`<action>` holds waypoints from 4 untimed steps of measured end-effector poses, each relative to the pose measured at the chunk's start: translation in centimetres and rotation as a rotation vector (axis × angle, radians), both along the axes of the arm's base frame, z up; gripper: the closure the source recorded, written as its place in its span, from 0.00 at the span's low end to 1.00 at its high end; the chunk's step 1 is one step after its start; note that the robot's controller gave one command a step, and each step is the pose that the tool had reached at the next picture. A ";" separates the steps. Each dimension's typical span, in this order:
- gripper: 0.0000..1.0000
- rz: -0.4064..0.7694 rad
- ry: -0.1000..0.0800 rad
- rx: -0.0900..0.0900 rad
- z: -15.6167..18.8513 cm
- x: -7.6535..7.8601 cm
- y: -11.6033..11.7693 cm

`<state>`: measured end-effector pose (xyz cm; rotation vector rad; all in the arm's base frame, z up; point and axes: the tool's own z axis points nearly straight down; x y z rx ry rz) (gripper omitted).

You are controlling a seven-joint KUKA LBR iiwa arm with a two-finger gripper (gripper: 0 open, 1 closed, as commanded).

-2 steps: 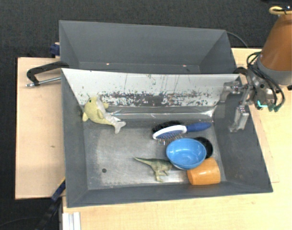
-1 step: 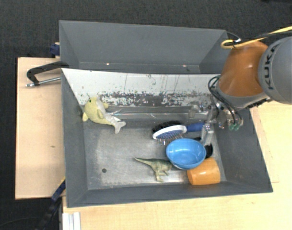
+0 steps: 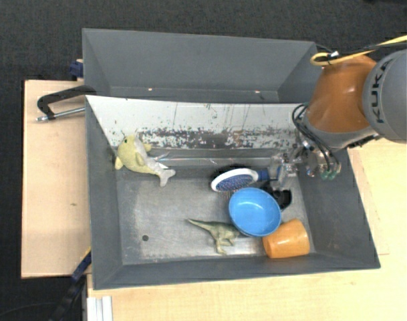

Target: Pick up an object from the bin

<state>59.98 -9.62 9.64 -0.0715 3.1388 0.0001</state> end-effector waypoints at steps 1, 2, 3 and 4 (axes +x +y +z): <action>1.00 -0.034 -0.016 -0.002 23.4 -2.7 0.2; 1.00 -0.052 0.008 0.003 8.1 -0.7 3.0; 0.00 -0.053 -0.001 0.001 8.6 -0.5 2.9; 0.00 -0.040 0.009 0.002 -2.2 -0.7 1.7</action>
Offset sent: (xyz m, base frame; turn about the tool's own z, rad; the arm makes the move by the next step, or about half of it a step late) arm -0.0291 0.0021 0.2272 0.0347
